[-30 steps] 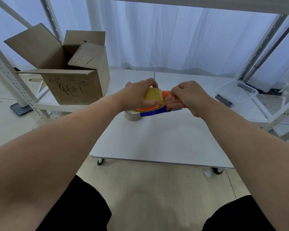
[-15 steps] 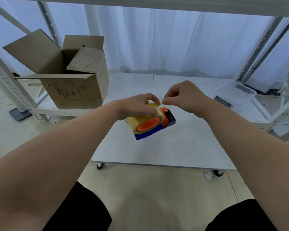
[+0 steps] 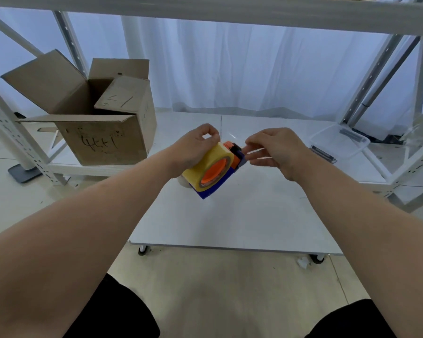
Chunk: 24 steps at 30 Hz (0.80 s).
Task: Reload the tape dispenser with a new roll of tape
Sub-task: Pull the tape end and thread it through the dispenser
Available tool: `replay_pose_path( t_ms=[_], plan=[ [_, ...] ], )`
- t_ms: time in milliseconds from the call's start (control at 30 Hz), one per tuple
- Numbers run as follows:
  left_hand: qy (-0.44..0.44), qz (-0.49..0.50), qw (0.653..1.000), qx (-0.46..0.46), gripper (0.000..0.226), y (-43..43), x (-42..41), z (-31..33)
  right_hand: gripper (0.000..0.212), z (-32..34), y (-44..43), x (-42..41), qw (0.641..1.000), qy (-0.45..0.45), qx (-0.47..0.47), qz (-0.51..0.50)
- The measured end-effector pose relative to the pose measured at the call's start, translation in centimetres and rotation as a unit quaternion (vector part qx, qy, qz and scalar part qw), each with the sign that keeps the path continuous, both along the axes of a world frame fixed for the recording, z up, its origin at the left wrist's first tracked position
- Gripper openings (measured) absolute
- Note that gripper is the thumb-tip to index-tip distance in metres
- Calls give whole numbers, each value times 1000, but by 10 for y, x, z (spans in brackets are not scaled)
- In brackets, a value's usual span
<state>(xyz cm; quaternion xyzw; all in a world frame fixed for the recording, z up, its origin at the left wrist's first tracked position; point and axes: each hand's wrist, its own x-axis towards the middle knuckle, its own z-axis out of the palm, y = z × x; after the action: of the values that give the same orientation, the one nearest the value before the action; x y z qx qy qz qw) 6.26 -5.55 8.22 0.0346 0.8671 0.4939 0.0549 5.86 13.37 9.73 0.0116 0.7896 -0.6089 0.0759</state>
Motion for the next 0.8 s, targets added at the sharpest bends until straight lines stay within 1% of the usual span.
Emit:
replay_pose_path(
  t_ms=[67, 100, 167, 200, 233, 300, 367, 433, 500, 567, 667, 767, 800],
  plan=[
    [19, 17, 999, 42, 13, -7, -4, 6, 11, -9, 4, -1, 999, -36, 35, 6],
    [28, 24, 997, 68, 13, -10, -4, 10, 20, -14, 6, -1, 997, -59, 55, 14],
    [33, 18, 990, 138, 11, -12, -5, 17, 54, -19, 8, -1, 990, -117, 68, 39],
    [28, 4, 985, 172, 10, -11, -4, 20, 69, -19, 8, 0, 986, -144, 56, 60],
    [19, -10, 980, 199, 9, -9, -4, 23, 75, -18, 7, 0, 983, -159, 24, 91],
    [-7, -32, 971, 236, 9, -3, -1, 27, 70, -18, 6, -2, 978, -141, -69, 137],
    [-22, -44, 961, 273, 9, 0, 0, 31, 68, -20, 9, -5, 977, -87, -144, 131],
    [-34, -56, 951, 302, 9, -1, 1, 33, 80, -21, 12, -8, 974, -43, -188, 115],
    [-51, -61, 945, 316, 9, -3, 2, 33, 95, -22, 14, -9, 973, -21, -193, 125],
    [-65, -64, 947, 309, 9, -6, 2, 30, 93, -24, 13, -8, 972, -10, -184, 146],
    [-76, -71, 957, 270, 9, -8, 2, 25, 80, -24, 12, -6, 974, -1, -139, 179],
    [-77, -87, 970, 211, 9, -9, 4, 23, 64, -20, 9, -1, 970, 9, -80, 229],
    [-74, -91, 973, 199, 10, -9, 5, 22, 62, -18, 9, 0, 969, 9, -69, 238]
  ],
)
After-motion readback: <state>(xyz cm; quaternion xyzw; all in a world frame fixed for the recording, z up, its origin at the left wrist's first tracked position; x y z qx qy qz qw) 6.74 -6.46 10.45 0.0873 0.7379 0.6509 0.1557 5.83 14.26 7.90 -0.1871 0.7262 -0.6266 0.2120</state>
